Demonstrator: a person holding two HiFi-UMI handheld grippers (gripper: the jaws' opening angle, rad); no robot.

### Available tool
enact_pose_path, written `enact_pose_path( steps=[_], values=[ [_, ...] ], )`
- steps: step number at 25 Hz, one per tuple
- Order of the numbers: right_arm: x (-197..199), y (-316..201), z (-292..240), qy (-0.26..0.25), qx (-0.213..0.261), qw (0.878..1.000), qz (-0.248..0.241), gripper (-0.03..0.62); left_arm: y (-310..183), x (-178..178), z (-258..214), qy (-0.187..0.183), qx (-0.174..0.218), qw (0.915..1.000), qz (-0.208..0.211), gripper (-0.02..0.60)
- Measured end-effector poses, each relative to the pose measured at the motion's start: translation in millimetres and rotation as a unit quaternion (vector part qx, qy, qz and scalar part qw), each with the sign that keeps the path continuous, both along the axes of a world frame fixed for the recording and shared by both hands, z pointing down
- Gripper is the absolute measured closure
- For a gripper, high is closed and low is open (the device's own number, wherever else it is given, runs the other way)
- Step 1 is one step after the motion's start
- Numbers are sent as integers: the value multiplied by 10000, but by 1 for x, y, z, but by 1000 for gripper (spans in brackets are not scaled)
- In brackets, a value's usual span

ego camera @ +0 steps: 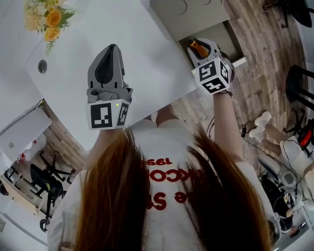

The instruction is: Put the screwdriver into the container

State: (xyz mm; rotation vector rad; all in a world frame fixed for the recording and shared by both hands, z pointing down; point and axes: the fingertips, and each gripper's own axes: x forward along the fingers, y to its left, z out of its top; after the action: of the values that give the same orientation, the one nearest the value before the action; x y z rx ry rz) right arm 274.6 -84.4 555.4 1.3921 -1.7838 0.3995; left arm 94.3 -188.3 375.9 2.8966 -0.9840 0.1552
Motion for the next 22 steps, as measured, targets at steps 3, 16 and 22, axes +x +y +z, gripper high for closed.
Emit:
enact_pose_path(
  steps=[3, 16, 22],
  values=[
    [-1, -1, 9, -226, -230, 9995, 39, 465, 3, -5, -1, -51, -7, 10000, -65, 574],
    [8, -14, -25, -1361, 405, 9881, 593, 487, -7, -8, -5, -56, 36, 9995, -321, 574],
    [24, -27, -98, -1383, 1896, 9659, 1092, 589, -17, -7, -16, 52, 198, 9989, -422, 574]
  ],
)
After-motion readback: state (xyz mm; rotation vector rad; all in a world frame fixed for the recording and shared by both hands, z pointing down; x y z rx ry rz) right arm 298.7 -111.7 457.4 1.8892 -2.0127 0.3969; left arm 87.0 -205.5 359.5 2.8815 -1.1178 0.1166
